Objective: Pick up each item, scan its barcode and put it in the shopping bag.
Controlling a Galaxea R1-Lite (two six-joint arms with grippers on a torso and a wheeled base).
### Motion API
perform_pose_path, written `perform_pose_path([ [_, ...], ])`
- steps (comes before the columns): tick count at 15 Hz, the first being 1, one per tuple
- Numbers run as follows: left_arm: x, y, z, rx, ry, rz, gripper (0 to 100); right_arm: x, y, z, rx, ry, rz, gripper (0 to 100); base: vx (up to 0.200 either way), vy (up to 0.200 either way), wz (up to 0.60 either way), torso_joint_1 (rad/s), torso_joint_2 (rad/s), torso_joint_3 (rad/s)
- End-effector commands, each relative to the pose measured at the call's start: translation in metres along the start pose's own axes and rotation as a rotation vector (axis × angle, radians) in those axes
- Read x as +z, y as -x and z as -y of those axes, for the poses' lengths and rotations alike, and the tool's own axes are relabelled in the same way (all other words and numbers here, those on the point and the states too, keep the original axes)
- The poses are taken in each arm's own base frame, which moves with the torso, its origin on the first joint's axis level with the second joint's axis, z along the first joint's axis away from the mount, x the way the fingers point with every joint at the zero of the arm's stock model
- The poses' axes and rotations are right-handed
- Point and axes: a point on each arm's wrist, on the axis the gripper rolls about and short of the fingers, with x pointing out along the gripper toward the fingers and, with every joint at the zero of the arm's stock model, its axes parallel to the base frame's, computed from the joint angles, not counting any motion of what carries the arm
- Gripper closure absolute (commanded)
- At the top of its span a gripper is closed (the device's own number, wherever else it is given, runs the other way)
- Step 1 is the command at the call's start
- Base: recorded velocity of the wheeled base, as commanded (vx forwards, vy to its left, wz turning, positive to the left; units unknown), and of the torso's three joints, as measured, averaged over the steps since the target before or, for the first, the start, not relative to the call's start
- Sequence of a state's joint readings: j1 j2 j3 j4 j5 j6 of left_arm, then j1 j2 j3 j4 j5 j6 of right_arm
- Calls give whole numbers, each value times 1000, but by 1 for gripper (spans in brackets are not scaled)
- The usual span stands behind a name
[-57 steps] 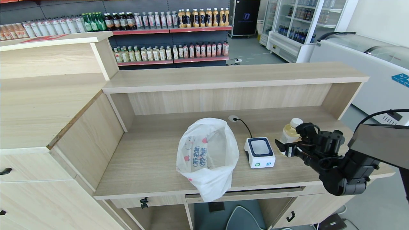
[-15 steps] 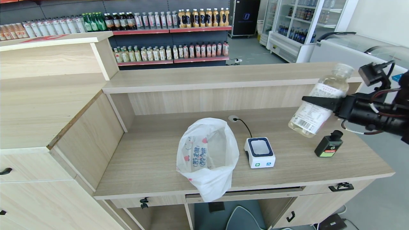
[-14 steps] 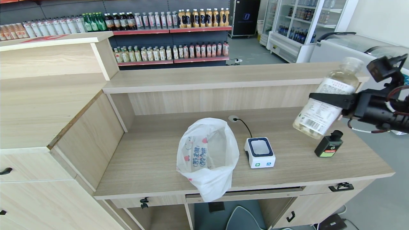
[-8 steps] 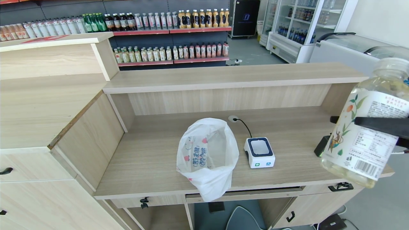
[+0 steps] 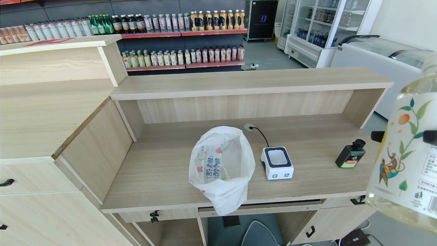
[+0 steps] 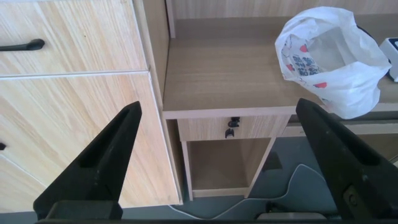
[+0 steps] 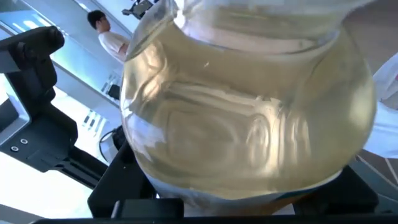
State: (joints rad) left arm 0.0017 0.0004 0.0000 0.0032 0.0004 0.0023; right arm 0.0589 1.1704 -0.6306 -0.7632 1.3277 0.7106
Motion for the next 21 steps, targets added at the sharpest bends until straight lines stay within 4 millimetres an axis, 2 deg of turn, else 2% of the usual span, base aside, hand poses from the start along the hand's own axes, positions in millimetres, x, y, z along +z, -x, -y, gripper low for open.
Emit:
perform_pose_path([
  [1, 0, 0, 0, 1, -1, 1, 0, 0, 0, -1, 0, -21, 2, 100, 0, 0, 0, 0, 0, 0],
  [6, 0, 0, 0, 1, 1, 1, 0, 1, 1, -5, -1, -39, 6, 100, 0, 0, 0, 0, 0, 0],
  [12, 0, 0, 0, 1, 1, 1, 0, -6, -3, -2, -121, -132, 84, 100, 0, 0, 0, 0, 0, 0],
  [21, 0, 0, 0, 2, -1, 1, 0, -8, -3, -1, -126, -142, 83, 100, 0, 0, 0, 0, 0, 0],
])
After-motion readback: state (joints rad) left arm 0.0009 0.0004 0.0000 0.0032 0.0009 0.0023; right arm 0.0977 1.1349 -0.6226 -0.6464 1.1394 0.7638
